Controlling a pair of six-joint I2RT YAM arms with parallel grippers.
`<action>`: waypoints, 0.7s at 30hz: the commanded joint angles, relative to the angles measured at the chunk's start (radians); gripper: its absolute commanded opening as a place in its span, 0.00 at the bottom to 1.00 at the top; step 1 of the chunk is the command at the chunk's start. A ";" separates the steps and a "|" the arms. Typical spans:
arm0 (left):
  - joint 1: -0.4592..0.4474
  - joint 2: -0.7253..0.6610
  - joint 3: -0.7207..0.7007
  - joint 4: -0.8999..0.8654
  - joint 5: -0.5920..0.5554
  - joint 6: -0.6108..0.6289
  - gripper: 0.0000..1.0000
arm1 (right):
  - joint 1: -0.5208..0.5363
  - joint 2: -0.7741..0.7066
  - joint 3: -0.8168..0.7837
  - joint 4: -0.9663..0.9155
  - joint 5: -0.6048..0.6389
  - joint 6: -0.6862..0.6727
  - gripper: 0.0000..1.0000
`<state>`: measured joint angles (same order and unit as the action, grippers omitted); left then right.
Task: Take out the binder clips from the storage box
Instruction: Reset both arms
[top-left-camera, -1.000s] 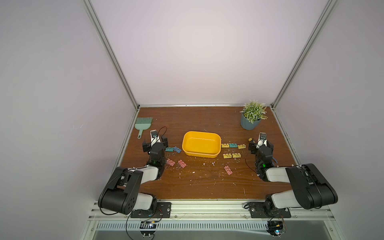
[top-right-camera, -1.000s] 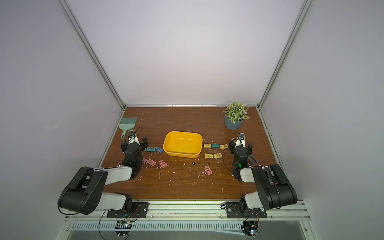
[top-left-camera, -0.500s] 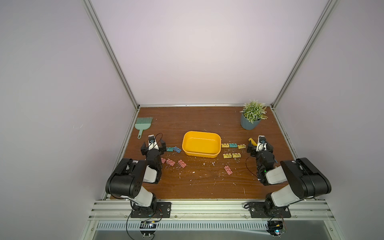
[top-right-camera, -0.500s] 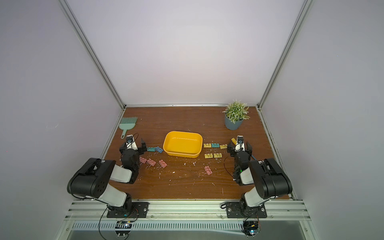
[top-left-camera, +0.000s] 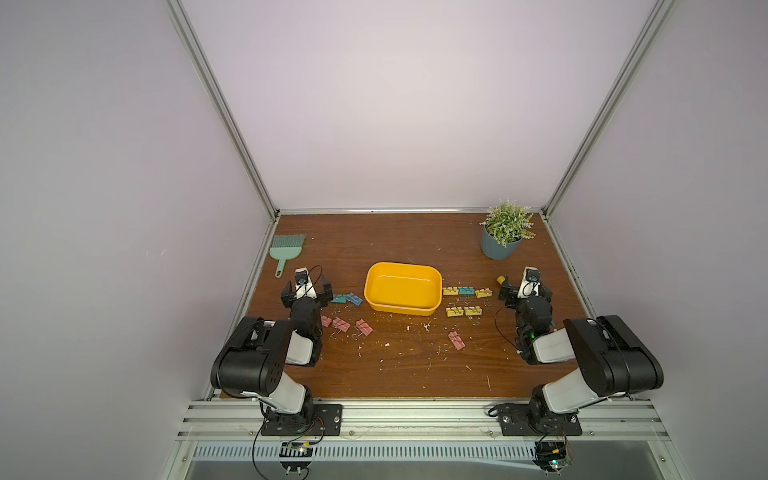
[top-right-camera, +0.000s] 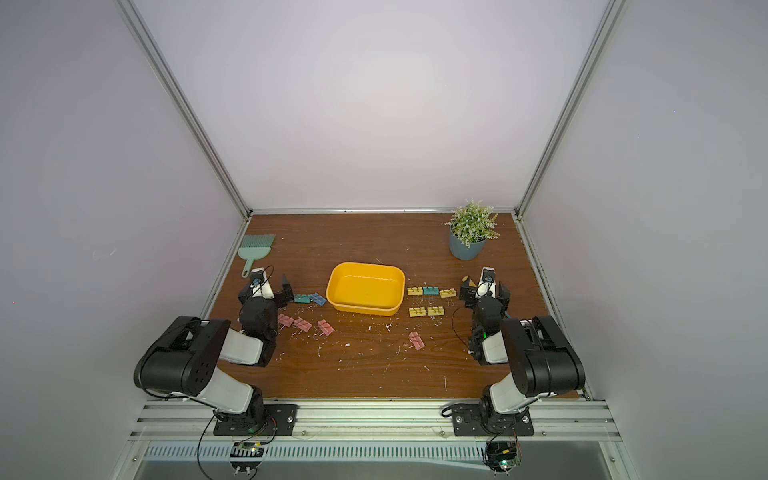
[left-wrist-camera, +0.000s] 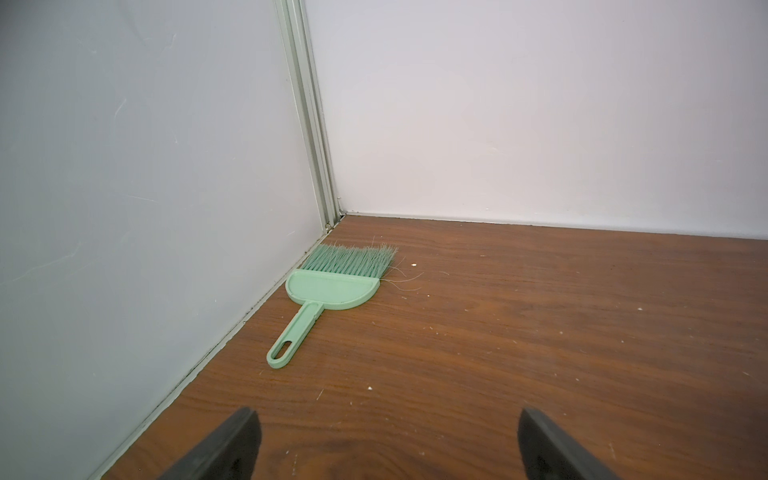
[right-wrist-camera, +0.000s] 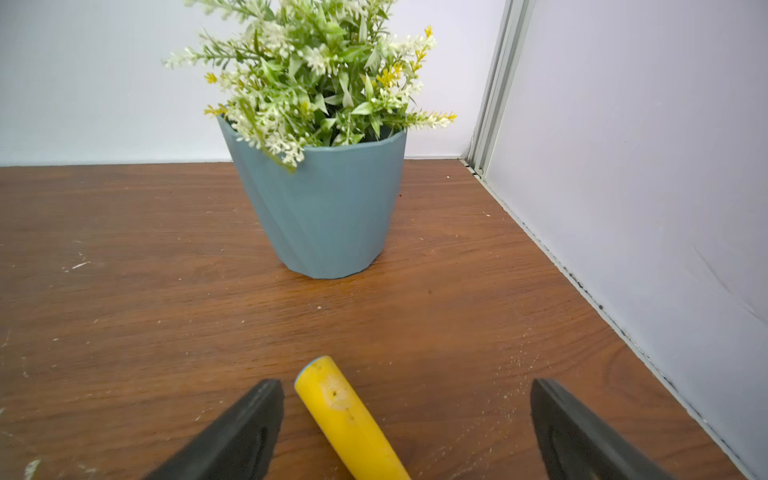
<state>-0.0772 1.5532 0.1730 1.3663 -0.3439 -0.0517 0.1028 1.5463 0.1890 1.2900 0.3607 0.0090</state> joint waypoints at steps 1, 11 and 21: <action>0.014 0.012 0.011 0.023 0.009 0.000 0.99 | -0.003 -0.015 0.020 0.021 -0.010 0.017 0.99; 0.013 0.003 -0.005 0.039 0.125 0.048 0.99 | -0.003 -0.018 0.017 0.024 -0.009 0.017 0.99; 0.077 0.010 -0.100 0.220 0.136 -0.039 0.99 | -0.002 -0.023 0.016 0.023 -0.008 0.014 0.99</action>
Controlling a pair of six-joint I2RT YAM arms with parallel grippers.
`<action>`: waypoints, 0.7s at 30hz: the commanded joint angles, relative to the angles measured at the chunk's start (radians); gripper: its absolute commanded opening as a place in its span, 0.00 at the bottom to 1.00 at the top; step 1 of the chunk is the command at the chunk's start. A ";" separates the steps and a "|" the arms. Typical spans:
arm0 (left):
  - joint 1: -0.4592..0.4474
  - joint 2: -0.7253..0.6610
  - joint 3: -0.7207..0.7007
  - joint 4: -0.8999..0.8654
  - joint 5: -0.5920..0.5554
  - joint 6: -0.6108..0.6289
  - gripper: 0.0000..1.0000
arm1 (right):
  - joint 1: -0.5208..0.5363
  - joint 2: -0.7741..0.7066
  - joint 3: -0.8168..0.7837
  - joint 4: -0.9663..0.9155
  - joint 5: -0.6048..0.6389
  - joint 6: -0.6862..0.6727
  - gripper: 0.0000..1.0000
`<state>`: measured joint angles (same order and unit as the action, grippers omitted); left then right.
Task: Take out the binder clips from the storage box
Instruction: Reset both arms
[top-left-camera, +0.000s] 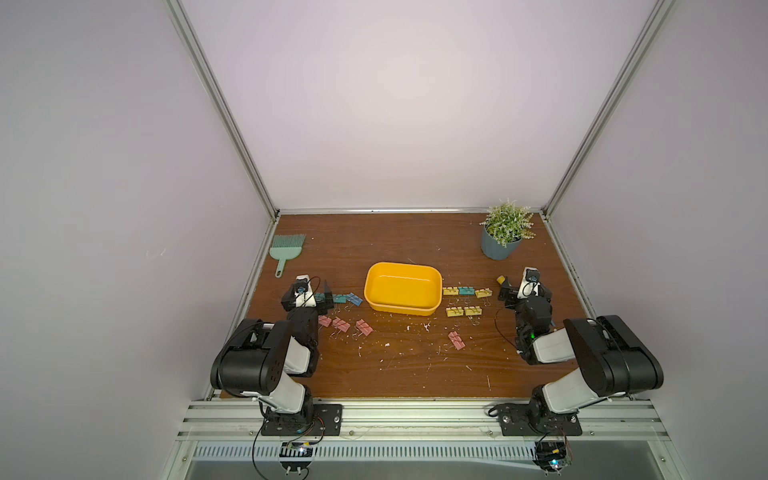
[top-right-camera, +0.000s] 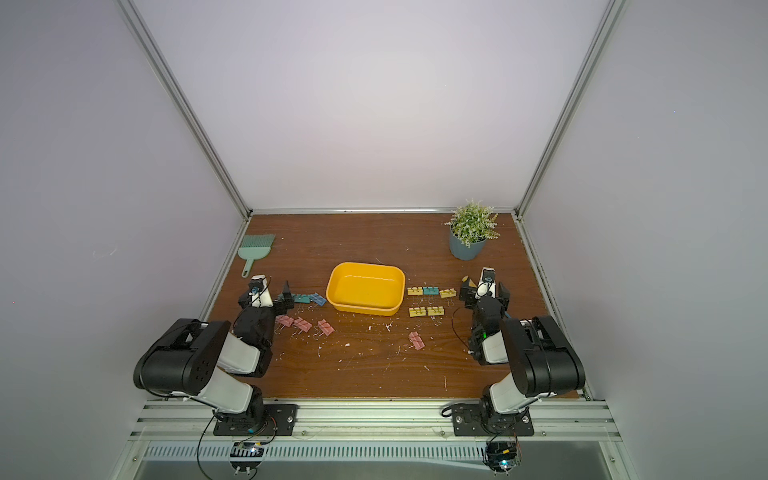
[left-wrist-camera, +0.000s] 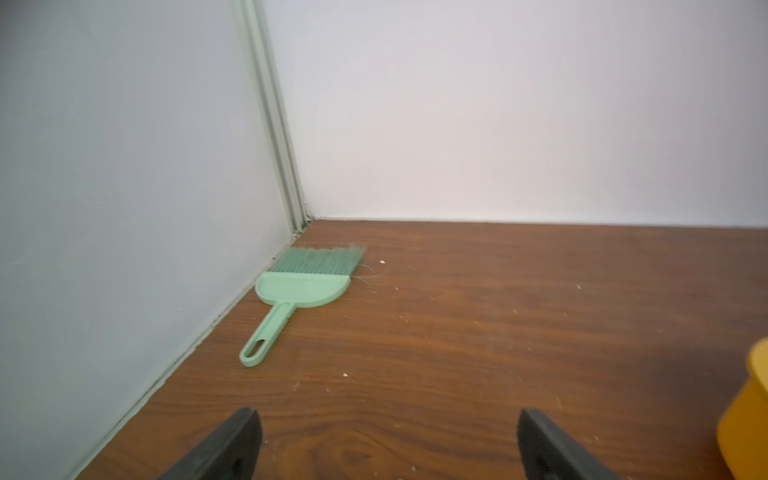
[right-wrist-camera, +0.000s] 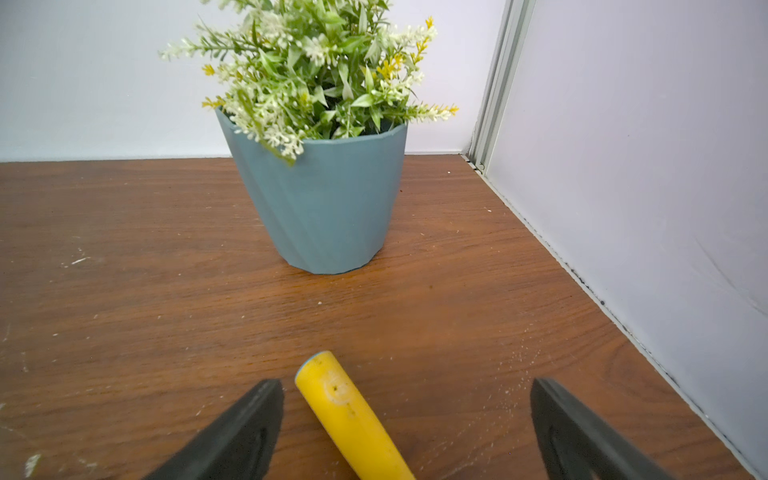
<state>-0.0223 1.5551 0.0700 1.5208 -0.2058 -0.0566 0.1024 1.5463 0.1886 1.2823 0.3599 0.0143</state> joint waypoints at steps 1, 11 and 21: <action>0.022 0.001 0.016 0.031 0.101 0.001 0.99 | -0.001 -0.023 0.017 0.030 -0.007 0.009 0.99; 0.022 -0.002 0.105 -0.136 0.069 -0.002 0.99 | 0.000 -0.024 0.017 0.031 -0.008 0.009 0.99; 0.022 -0.002 0.105 -0.136 0.070 -0.002 0.99 | -0.001 -0.023 0.017 0.029 -0.008 0.009 0.99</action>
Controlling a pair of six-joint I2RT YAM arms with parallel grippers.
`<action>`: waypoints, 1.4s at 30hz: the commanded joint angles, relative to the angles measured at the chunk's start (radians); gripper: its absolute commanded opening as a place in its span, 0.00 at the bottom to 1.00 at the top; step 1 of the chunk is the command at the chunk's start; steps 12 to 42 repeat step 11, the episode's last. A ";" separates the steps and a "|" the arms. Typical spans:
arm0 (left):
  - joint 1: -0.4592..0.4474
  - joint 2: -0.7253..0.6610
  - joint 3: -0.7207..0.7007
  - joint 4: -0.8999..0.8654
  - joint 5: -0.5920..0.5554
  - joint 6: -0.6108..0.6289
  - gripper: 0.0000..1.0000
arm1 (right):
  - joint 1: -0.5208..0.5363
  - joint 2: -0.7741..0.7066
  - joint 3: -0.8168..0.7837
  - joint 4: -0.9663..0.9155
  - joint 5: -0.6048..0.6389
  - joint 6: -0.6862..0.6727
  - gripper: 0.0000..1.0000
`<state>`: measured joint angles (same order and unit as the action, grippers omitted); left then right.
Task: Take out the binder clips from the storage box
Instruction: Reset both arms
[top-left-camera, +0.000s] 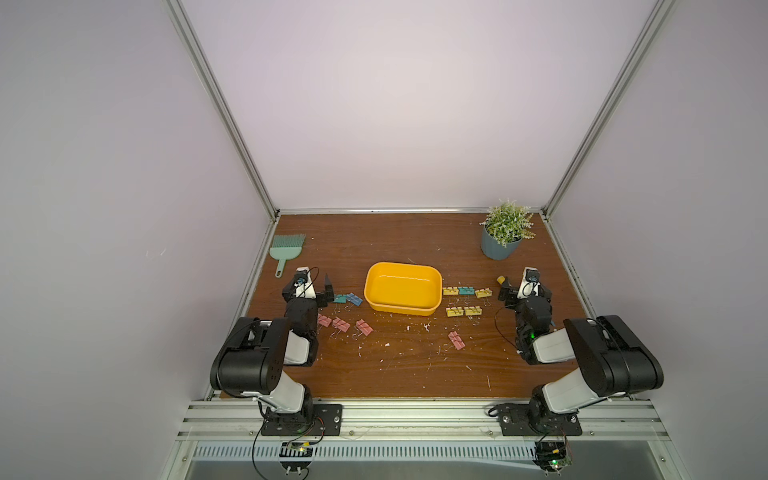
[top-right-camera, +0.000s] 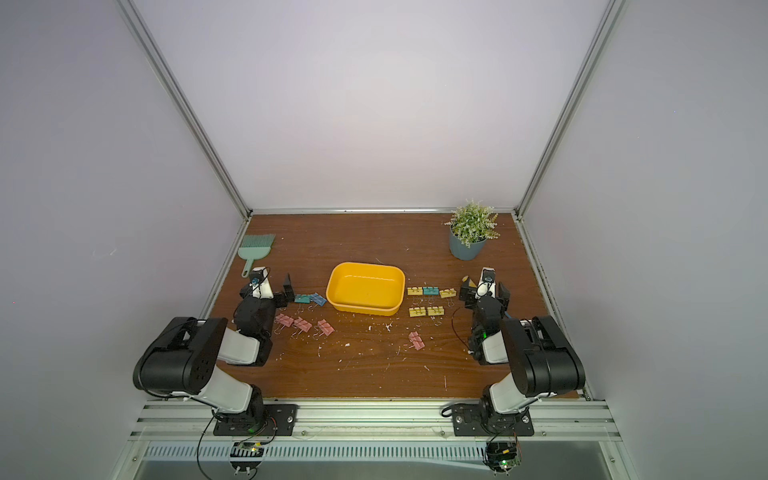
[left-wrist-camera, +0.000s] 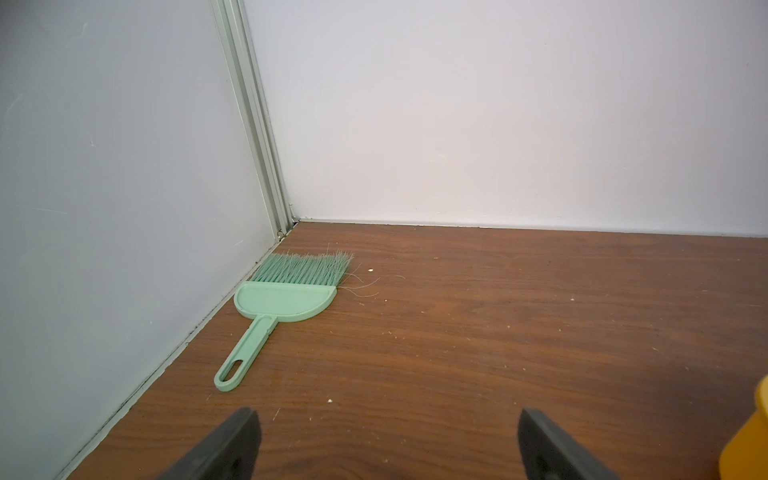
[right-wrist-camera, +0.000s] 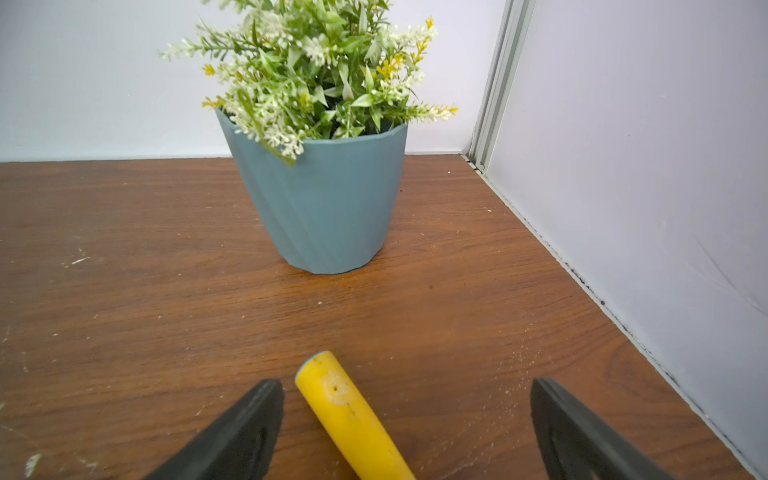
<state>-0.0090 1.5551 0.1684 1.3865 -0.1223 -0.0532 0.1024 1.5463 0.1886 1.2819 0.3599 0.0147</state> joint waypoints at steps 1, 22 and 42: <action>0.009 -0.003 0.007 -0.001 -0.014 -0.006 0.99 | -0.001 -0.022 0.016 0.031 -0.009 0.008 0.99; 0.009 -0.001 0.006 -0.002 -0.015 -0.006 0.99 | -0.001 -0.020 0.019 0.026 -0.014 0.008 0.99; 0.009 -0.001 0.006 -0.002 -0.015 -0.006 0.99 | -0.001 -0.020 0.019 0.026 -0.014 0.008 0.99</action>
